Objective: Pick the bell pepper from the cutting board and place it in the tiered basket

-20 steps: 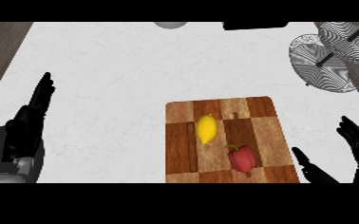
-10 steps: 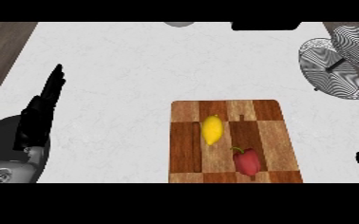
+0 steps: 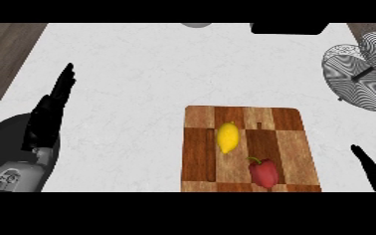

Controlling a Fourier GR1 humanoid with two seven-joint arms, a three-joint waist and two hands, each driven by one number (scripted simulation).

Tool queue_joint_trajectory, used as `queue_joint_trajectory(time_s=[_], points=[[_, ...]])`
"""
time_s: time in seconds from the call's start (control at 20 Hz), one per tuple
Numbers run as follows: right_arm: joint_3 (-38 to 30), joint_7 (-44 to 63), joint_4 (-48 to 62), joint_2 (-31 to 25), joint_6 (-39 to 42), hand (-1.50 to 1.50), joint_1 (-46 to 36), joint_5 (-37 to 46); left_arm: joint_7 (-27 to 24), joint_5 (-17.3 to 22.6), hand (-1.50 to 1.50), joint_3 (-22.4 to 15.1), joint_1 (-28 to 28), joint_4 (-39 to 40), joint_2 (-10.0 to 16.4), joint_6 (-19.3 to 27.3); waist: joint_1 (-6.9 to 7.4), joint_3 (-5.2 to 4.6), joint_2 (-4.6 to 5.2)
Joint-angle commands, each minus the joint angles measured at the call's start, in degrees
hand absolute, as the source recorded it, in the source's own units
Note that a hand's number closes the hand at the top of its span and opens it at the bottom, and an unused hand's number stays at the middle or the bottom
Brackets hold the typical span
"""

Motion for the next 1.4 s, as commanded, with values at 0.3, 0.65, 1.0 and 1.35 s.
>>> queue_joint_trajectory(time_s=[0.3,0.65,1.0,1.35], points=[[11.65,28.05,2.91,7.22,12.79,-1.50,-20.76,10.08,0.29,-2.24,0.00,0.33,-0.47,1.98,-2.43,0.15,-0.56,0.17,-0.39],[16.21,26.99,9.74,12.90,14.61,-1.50,-19.86,15.80,2.10,-1.72,0.00,2.10,-0.55,0.35,-1.81,-1.59,-1.06,0.24,-0.52],[19.73,24.06,12.11,17.57,15.00,-1.50,-18.20,24.32,0.67,-4.53,0.00,1.99,-0.60,1.29,-5.10,-0.32,-1.39,0.26,-0.55],[19.07,22.66,13.92,18.95,18.60,-1.50,-17.20,30.20,-1.62,-2.82,0.00,5.21,0.07,2.54,-4.09,-3.53,-1.33,0.26,-0.51]])
